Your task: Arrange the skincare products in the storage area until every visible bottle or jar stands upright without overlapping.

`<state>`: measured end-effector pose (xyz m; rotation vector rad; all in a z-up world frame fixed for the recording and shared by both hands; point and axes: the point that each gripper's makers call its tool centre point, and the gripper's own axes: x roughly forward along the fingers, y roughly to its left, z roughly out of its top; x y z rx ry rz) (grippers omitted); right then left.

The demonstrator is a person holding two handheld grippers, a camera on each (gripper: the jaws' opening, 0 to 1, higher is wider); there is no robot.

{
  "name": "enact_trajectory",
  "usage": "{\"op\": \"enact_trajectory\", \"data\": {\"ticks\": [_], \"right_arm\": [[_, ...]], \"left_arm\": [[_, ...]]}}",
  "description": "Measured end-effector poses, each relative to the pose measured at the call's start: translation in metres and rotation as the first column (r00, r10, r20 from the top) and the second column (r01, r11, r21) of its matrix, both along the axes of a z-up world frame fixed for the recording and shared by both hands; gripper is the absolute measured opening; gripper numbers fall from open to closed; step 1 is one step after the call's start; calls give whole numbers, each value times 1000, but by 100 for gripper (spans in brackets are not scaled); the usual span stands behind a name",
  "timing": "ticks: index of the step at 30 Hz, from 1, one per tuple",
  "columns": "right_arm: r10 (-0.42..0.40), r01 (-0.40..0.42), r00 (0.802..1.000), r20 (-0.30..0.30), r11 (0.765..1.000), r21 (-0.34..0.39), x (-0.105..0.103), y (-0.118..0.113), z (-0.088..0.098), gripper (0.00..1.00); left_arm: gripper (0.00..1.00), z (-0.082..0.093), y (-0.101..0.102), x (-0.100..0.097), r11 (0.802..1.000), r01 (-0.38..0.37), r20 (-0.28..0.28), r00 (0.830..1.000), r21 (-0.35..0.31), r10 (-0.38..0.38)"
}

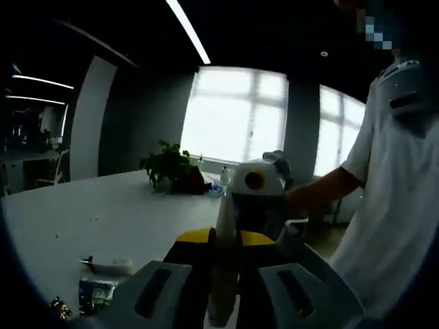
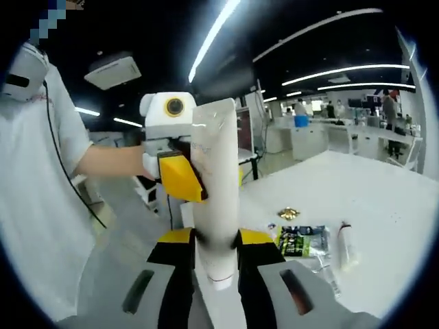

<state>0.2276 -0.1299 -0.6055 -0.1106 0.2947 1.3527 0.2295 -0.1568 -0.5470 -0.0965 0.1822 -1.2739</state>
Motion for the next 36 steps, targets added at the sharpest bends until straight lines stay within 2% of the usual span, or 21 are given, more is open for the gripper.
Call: {"op": "enact_trajectory", "data": {"ticks": [6,17,25,33,36], "right_arm": [[-18,23,998,59,996,-85,6,-11,-12,20],[-40,50,997,71,988,-145,19,-19,-31,20],[-31,48,996,89,980,-194,33,-21,-52,19],[-41,59,996,83,971,-231,45,-26,-73,19],[-44,65,995,87,966,-250,53,-30,-82,19]], "left_arm": [[9,-14,-4,9,999,34,-1,999,39,-34],[11,-32,-18,18,995,48,-5,999,87,-48],[11,-55,-19,33,988,48,-16,999,144,-47],[12,-75,-29,38,986,40,-50,998,164,-33],[12,-84,-30,46,984,38,-58,998,172,-29]]}}
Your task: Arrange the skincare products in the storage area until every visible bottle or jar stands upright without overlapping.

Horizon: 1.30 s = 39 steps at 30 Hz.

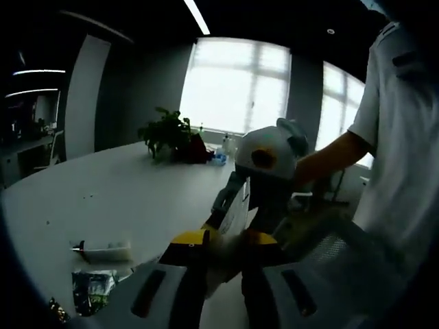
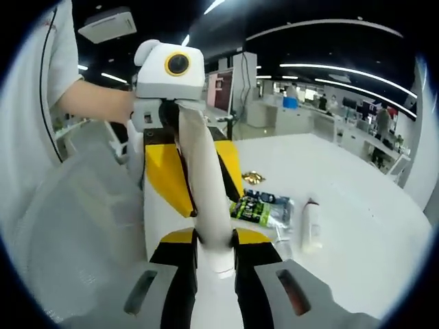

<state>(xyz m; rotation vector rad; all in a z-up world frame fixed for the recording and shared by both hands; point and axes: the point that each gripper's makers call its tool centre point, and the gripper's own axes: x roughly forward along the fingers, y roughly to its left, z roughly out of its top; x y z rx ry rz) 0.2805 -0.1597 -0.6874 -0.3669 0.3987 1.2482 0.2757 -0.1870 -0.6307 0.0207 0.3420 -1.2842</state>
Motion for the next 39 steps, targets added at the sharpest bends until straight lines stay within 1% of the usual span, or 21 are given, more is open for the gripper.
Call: {"op": "enact_trajectory", "data": {"ticks": [4,11,13,20,24,26,30,39], "right_arm": [[-7,7,1000,3,1000,-21,9,-3,-10,19],[-18,18,1000,-14,999,-35,22,-7,-29,19],[-23,23,1000,-18,999,-41,30,-10,-41,19],[-30,28,999,-38,998,-47,35,-12,-54,19],[-33,30,998,-45,998,-53,40,-14,-61,19],[-33,30,998,-48,998,-57,42,-16,-64,19],[-41,39,997,-65,999,-32,46,-18,-63,19],[-33,31,997,-72,999,-21,57,-18,-63,19]], "left_arm": [[13,-10,-3,8,1000,-4,-15,1000,13,4],[13,-29,-7,22,999,-6,-43,999,46,8],[13,-36,-9,25,998,-5,-50,999,59,8],[13,-51,-9,33,997,-2,-74,997,82,8],[13,-59,-8,41,996,-5,-89,996,87,13],[14,-62,-9,44,996,-5,-93,996,89,14],[14,-61,-10,51,998,-17,-104,994,63,24],[16,-60,-11,66,998,-48,-111,992,41,52]]}}
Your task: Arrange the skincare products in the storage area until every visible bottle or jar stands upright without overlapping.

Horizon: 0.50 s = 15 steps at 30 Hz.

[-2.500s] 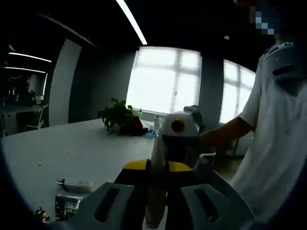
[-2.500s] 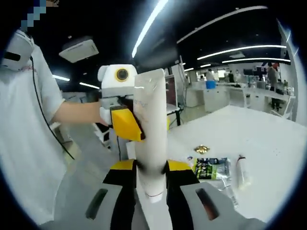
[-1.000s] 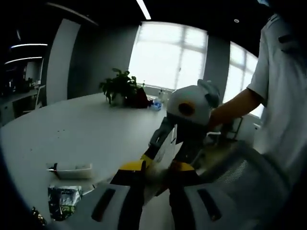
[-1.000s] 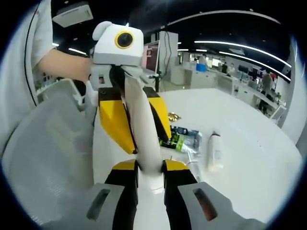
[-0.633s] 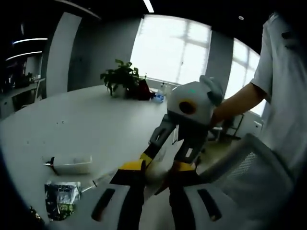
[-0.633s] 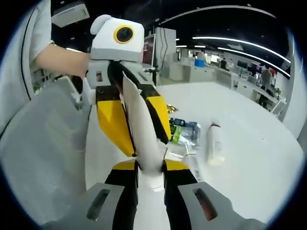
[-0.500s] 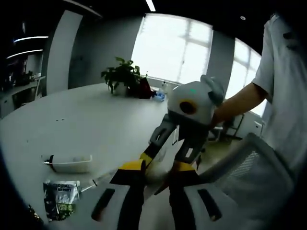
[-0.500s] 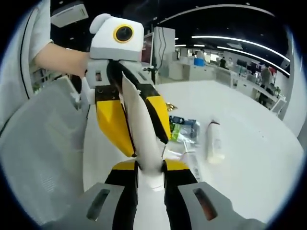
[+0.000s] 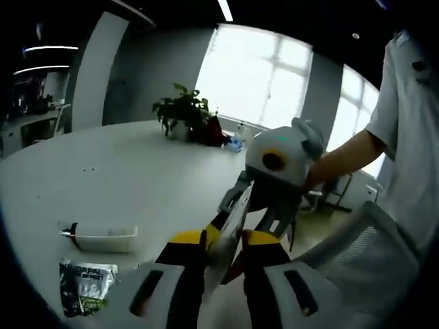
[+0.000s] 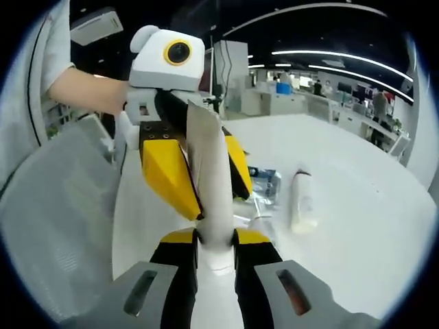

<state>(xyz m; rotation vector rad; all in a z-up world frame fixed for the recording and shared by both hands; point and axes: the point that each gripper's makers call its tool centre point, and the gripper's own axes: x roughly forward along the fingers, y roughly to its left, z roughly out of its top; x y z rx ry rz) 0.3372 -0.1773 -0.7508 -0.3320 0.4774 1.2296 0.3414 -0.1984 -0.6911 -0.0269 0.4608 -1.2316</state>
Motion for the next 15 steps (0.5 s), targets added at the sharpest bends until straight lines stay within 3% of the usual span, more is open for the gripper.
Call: {"op": "enact_trajectory", "data": {"ticks": [15], "right_arm": [[42,-42,999,-3,999,-5,5,1,2,19]], "left_arm": [[16,-1,1,9,1000,-9,-3,1000,-14,9]]}}
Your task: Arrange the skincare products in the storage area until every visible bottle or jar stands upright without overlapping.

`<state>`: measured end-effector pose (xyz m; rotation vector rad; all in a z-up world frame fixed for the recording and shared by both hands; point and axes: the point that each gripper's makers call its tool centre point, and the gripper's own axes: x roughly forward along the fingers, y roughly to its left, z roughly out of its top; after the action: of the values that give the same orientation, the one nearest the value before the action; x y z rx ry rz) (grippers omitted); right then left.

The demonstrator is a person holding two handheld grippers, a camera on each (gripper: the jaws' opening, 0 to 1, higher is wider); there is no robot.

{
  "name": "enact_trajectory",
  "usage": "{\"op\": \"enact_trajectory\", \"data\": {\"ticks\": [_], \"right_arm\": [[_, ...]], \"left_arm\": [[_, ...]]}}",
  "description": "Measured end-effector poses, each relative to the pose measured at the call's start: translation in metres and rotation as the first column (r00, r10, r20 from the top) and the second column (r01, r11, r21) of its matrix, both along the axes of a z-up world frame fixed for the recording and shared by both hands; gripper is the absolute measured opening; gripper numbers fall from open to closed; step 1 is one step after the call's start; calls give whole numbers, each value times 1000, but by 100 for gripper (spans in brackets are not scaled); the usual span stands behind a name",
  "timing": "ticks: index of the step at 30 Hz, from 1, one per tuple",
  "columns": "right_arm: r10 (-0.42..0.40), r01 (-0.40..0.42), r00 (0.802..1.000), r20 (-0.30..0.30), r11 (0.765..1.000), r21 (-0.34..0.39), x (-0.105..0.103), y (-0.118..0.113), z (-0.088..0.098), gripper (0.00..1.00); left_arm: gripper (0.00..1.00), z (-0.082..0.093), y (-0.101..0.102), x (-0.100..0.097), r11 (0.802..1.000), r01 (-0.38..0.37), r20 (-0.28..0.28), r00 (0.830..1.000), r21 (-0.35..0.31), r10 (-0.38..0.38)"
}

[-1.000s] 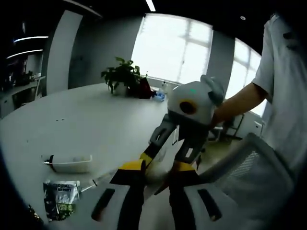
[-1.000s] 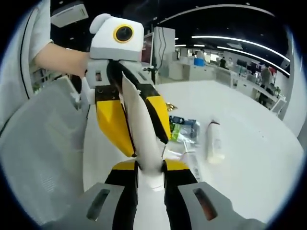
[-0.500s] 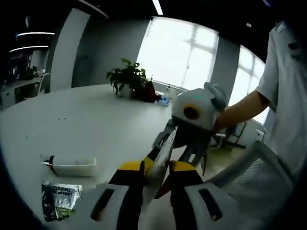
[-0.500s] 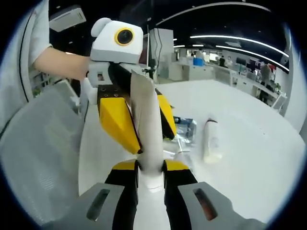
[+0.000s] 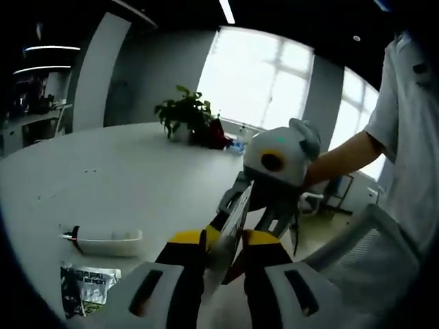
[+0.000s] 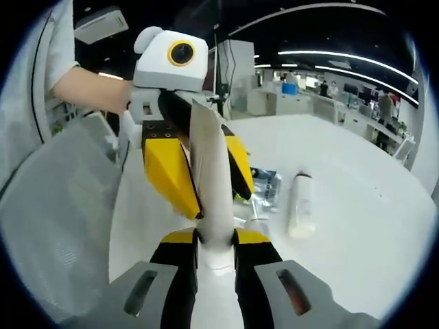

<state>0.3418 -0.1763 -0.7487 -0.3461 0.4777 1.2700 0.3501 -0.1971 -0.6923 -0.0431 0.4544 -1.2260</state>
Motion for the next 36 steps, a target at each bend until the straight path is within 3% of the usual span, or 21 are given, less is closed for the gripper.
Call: {"op": "enact_trajectory", "data": {"ticks": [13,26,36], "right_arm": [[-45,45,999,-31,999,6,0,-1,2,22],[-109,109,993,-41,994,-5,-1,-10,7,43],[-139,138,990,-27,990,-11,-7,-15,16,51]], "left_arm": [[17,5,-4,-4,1000,-16,-21,1000,-5,16],[33,12,4,-1,998,-67,-10,998,1,67],[43,18,11,-5,995,-102,-2,995,8,102]]}}
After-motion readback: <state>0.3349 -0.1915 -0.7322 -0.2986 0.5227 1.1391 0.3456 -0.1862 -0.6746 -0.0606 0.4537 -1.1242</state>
